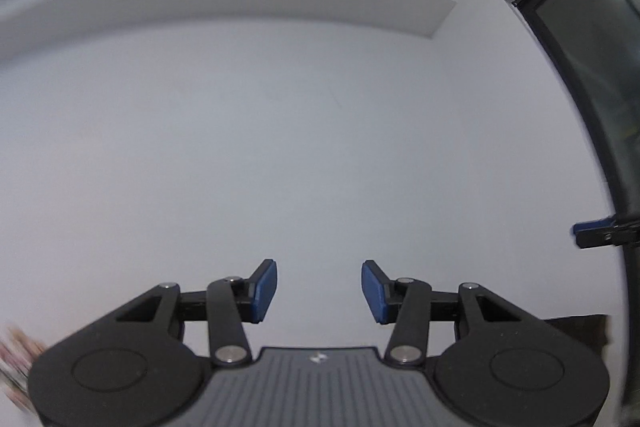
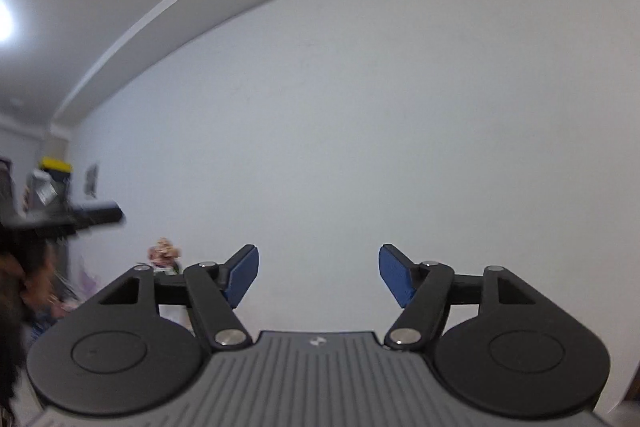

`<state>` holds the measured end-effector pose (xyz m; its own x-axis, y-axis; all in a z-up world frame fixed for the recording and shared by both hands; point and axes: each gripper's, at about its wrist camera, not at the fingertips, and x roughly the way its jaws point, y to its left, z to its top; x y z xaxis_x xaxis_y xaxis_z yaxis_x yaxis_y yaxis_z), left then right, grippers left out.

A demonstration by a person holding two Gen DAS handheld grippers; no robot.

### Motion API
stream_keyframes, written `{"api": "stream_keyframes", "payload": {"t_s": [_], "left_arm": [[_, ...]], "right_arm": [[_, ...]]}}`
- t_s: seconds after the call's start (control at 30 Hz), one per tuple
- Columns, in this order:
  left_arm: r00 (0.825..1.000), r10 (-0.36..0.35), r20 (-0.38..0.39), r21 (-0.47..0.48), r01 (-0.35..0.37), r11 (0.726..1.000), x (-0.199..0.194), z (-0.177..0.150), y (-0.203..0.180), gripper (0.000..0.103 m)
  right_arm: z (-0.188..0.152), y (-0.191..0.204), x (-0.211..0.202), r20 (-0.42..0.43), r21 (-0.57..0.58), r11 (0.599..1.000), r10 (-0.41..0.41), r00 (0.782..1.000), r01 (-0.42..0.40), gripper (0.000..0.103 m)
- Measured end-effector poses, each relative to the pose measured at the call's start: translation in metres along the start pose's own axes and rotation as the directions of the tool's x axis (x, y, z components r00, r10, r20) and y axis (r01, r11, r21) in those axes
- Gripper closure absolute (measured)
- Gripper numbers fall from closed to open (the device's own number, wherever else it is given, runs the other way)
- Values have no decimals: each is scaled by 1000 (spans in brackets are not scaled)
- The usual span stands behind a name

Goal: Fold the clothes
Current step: 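Open both grippers and withdraw from the placed bundle, then move both grippers toward the pink floral dress on the table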

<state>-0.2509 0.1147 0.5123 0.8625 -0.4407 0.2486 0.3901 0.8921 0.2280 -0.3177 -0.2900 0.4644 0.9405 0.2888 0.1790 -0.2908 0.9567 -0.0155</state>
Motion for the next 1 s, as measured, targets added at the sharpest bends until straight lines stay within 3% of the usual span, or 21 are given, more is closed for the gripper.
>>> {"api": "stream_keyframes", "payload": {"t_s": [0.1,0.17,0.2,0.27,0.37,0.43,0.5,0.67,0.77,0.87,1.0], "left_arm": [[996,88,33,96,-90,991,-6,45,3,56],[990,137,36,137,-140,981,-9,61,10,43],[986,162,27,142,-164,976,-9,67,14,43],[983,184,-14,148,-180,972,-5,57,24,42],[972,215,-92,150,-200,968,16,6,27,39],[962,223,-156,195,-192,962,38,-49,20,33],[948,223,-226,253,-164,954,61,-111,12,33],[915,49,-401,183,27,983,80,-269,-15,33],[892,-5,-453,98,56,994,71,-342,-33,33],[838,-86,-538,-35,80,996,60,-396,-47,33],[800,-192,-568,-154,127,980,33,-422,-65,33]], "right_arm": [[46,10,-6,5,-78,995,-54,999,54,33],[68,15,-13,24,-124,987,-103,994,105,28],[76,15,-18,33,-135,983,-119,992,122,24],[83,10,-27,45,-141,979,-141,989,146,19],[56,2,-17,-25,-127,984,-128,991,124,16],[19,2,3,-115,-147,985,-109,987,91,11],[-33,5,32,-238,-168,985,-80,968,40,10],[-173,17,84,-470,-136,981,61,881,-140,10],[-249,28,85,-502,-120,966,141,853,-231,10],[-316,25,90,-511,-32,957,233,827,-289,10],[-389,31,86,-498,68,938,327,803,-340,10]]}}
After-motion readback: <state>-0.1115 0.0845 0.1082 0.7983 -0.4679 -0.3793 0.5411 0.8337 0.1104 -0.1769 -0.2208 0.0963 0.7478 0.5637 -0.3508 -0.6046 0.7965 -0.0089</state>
